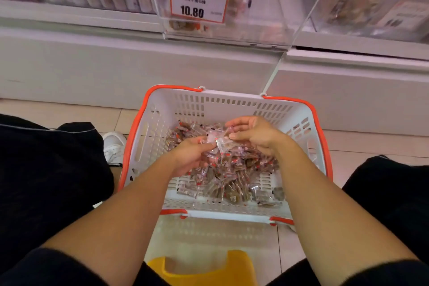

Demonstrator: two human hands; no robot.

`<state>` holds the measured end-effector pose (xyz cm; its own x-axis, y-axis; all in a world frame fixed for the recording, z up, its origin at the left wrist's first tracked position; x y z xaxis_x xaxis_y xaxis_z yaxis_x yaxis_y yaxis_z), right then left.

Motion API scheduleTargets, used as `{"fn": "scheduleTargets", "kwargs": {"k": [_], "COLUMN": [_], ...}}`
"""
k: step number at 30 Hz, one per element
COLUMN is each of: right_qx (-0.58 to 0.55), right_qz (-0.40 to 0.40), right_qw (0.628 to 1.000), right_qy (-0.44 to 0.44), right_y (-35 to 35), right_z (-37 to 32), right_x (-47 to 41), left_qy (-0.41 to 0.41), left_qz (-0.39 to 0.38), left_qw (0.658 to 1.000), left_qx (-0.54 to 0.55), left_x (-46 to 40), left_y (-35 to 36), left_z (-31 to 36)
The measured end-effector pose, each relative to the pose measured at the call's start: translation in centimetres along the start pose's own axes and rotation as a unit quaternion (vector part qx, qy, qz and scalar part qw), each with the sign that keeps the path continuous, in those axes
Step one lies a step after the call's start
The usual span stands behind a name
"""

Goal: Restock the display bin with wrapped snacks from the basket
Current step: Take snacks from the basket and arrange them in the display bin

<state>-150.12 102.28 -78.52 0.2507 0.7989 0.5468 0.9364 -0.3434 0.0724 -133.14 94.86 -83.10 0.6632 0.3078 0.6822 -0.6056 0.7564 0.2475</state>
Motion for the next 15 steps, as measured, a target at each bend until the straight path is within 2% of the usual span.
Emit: {"fn": "scheduleTargets", "kwargs": {"k": [3,6,12,15], "right_qx": [-0.045,-0.021,0.01,0.043], "right_qz": [0.015,0.039,0.067,0.083], "right_qw": [0.999,0.999,0.995,0.99], "right_qy": [-0.006,-0.019,-0.079,-0.11], "right_y": [0.0,0.4,1.4,1.6], "right_z": [0.0,0.5,0.7,0.7], "right_x": [0.4,0.6,0.5,0.3], "left_qy": [0.005,-0.004,-0.018,-0.044], "left_qz": [-0.022,0.011,0.048,0.042], "left_qw": [0.999,0.996,0.993,0.989], "left_qx": [0.045,0.09,0.11,0.137], "left_x": [0.0,-0.2,-0.2,-0.3], "left_y": [0.4,0.4,0.6,0.8], "left_z": [0.2,0.1,0.4,0.2]}}
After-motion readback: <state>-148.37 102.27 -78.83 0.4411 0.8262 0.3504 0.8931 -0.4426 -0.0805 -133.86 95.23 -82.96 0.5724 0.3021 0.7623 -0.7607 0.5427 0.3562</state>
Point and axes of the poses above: each hand's wrist, its own x-axis away from the middle knuckle, its own y-axis out of the palm, z = x × y, the point moved 5 cm from there along -x, towards the middle knuckle, and after that the axes turned 2 degrees about -y, right-handed, at the moved point
